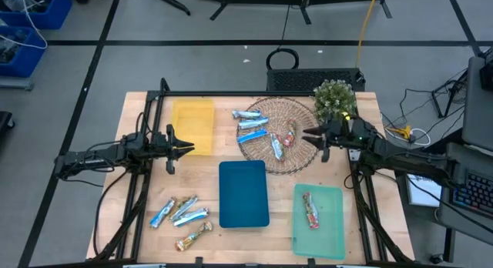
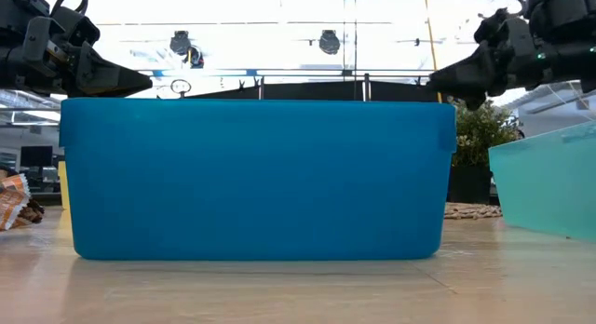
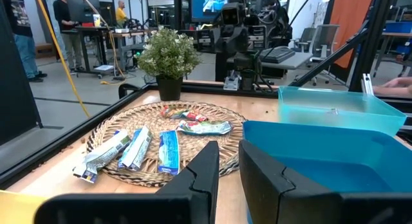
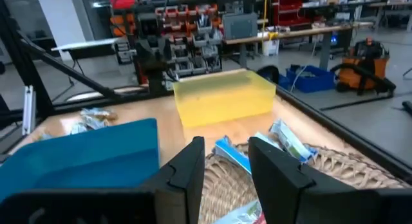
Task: Pick and place Granola Bars by type
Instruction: Put the red granola bar into the green bin
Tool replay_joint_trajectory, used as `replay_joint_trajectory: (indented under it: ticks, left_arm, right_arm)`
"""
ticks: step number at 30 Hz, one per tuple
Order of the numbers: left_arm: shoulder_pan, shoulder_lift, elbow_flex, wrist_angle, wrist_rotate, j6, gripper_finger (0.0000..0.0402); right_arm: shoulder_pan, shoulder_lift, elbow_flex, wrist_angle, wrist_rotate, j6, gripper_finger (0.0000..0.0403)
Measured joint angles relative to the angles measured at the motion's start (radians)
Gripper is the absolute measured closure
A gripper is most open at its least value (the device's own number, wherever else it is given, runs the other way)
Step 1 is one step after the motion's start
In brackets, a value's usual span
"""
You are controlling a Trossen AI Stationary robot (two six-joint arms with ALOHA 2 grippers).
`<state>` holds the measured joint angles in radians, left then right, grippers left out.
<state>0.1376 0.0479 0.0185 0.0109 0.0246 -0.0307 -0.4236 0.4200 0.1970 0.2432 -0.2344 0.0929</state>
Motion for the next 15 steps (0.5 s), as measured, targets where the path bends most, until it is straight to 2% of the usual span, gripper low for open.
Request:
replay_joint_trajectory:
  ticks: [3, 9, 13, 15]
  left_arm:
    - [0.0, 0.0, 0.0, 0.0, 0.0, 0.0, 0.0334]
    - [0.0, 0.0, 0.0, 0.0, 0.0, 0.0, 0.0334]
    - [0.0, 0.0, 0.0, 0.0, 0.0, 0.0, 0.0334]
    - [0.0, 0.0, 0.0, 0.0, 0.0, 0.0, 0.0334]
  right_arm:
    - [0.0, -0.041, 0.0, -0.051, 0.014, 0.0, 0.0291]
    - [0.0, -0.082, -0.001, -0.14, 0.133, -0.033, 0.0291]
    - [0.0, -0.084, -0.024, -0.118, 0.155, -0.065, 0.0291]
    - [0.0, -0.092, -0.06, -0.054, 0.15, -0.079, 0.0291]
